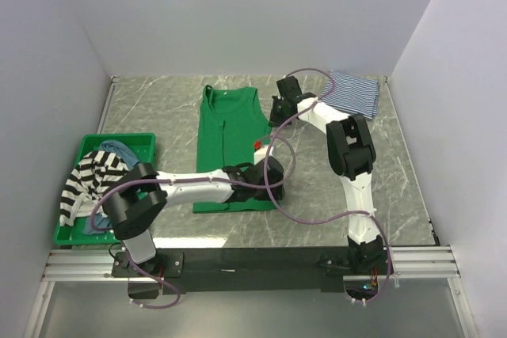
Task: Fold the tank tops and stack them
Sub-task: Fold the tank top
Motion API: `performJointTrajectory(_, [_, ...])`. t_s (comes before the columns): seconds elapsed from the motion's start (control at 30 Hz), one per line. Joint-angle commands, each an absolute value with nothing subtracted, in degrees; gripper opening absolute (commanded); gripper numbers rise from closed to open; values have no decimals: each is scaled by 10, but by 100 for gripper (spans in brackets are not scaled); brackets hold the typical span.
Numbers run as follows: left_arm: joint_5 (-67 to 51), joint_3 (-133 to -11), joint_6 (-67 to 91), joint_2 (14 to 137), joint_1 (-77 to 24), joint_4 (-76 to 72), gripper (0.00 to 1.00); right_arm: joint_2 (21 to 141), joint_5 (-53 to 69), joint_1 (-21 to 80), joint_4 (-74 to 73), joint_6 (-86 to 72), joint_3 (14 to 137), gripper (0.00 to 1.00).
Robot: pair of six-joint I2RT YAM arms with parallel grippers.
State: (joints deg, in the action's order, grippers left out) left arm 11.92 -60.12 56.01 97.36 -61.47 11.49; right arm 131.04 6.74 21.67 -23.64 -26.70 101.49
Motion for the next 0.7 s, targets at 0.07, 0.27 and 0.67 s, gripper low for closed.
performJointTrajectory(0.07, [154, -639, 576, 1000, -651, 128, 55, 1273, 69, 204, -200, -289, 956, 0])
performJointTrajectory(0.27, [183, -670, 583, 1037, -672, 176, 49, 1253, 70, 198, -192, -294, 932, 0])
performJointTrajectory(0.67, [213, -700, 603, 1066, -713, 228, 1, 1202, 84, 175, -167, -304, 864, 0])
